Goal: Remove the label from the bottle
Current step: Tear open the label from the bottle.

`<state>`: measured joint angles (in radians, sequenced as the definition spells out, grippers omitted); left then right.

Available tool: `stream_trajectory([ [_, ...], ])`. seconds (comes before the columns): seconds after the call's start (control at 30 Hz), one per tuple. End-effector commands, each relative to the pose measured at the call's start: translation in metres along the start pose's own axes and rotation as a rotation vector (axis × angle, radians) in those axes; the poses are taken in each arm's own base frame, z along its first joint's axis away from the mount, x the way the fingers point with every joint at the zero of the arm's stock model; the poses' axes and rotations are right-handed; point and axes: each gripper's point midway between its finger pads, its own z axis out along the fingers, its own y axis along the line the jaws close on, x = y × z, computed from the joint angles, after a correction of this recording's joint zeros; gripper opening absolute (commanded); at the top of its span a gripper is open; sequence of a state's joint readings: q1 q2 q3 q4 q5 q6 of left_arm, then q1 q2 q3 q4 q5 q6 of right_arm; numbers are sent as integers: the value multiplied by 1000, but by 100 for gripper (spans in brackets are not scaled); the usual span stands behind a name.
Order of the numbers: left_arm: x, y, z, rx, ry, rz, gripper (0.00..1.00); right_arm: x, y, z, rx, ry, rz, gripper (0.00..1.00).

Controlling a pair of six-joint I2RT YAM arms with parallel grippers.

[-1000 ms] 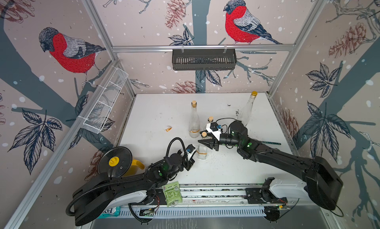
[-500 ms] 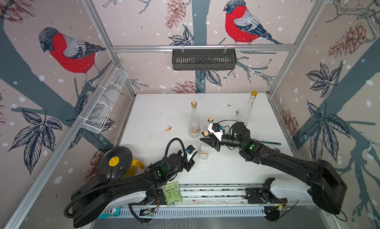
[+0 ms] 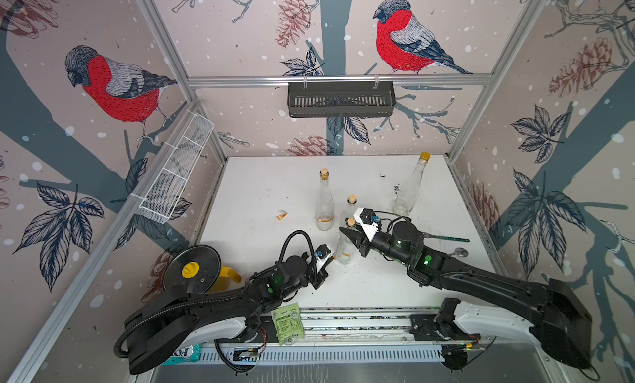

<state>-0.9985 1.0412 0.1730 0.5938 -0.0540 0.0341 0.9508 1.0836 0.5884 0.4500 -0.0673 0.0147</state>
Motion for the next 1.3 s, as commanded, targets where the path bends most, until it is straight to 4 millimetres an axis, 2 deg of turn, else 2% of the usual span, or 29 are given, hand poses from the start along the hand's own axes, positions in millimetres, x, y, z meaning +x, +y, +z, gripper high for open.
stream_trajectory([
  [0.0,-12,-2,1,11,-40,13,0,-19,-15,-3,117,-73,36,0],
  [0.17,-14,-3,2,18,-46,12,0,-15,-16,-5,176,-69,49,0],
  [0.47,-13,-5,2,32,-41,13,0,-17,-30,-16,364,-106,80,0],
  [1.27,-14,-7,2,45,-38,15,0,-18,-41,-29,512,-134,118,0],
])
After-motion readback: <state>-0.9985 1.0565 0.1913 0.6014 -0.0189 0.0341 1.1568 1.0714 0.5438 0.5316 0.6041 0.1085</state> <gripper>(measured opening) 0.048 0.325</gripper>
